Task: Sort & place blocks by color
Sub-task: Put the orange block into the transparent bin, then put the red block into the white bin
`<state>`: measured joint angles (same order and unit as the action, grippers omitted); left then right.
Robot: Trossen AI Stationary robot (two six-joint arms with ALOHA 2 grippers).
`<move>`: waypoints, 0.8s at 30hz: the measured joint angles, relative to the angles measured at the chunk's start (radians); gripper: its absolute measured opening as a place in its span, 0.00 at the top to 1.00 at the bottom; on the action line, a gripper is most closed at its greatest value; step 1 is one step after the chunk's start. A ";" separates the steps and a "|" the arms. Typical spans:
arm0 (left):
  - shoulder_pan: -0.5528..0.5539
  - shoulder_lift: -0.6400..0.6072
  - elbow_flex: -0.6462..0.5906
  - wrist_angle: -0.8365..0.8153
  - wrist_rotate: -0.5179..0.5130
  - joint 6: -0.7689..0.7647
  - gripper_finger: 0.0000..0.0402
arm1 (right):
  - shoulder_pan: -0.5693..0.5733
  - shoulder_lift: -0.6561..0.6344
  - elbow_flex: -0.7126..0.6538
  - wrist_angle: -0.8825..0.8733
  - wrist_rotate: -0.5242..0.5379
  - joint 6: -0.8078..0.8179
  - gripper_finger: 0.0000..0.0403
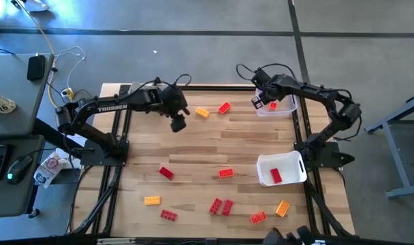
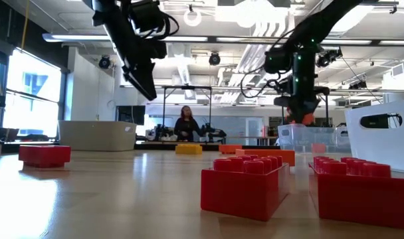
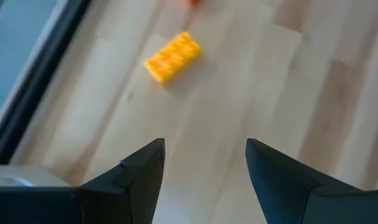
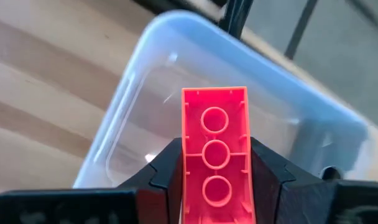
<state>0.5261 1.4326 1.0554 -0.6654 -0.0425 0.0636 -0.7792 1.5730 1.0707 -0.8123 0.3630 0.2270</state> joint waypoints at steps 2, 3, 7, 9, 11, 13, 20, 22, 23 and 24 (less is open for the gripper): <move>-0.024 0.000 0.000 -0.020 0.012 0.020 0.47 | -0.020 0.000 -0.018 0.001 -0.042 0.000 0.73; -0.035 0.000 0.000 -0.032 0.013 0.030 0.47 | -0.030 0.000 -0.027 0.005 -0.063 0.000 0.73; -0.079 0.000 0.000 -0.083 0.014 0.072 0.47 | -0.062 0.000 -0.054 0.013 -0.124 -0.004 0.73; -0.102 0.000 0.000 -0.114 0.013 0.086 0.47 | -0.073 0.001 -0.060 0.015 -0.136 -0.011 0.73; -0.126 0.000 0.000 -0.141 0.013 0.104 0.47 | -0.083 0.001 -0.066 0.016 -0.140 -0.007 0.73; -0.150 0.000 0.000 -0.167 0.013 0.109 0.47 | -0.092 0.001 -0.070 0.016 -0.154 -0.001 0.68; -0.220 0.000 0.000 -0.223 0.013 0.107 0.47 | -0.098 0.001 -0.071 0.032 -0.120 -0.007 0.50; -0.236 0.000 0.000 -0.247 0.013 0.107 0.47 | -0.098 0.001 -0.071 0.034 -0.107 -0.007 0.48; -0.244 0.000 0.000 -0.263 0.013 0.106 0.47 | -0.098 0.001 -0.071 0.037 -0.107 -0.007 0.48; -0.251 0.000 0.000 -0.281 0.013 0.105 0.47 | -0.098 0.001 -0.071 0.037 -0.110 -0.005 0.48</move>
<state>0.2753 1.4326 1.0554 -0.9467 -0.0292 0.1689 -0.8768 1.5738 0.9993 -0.7750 0.2529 0.2224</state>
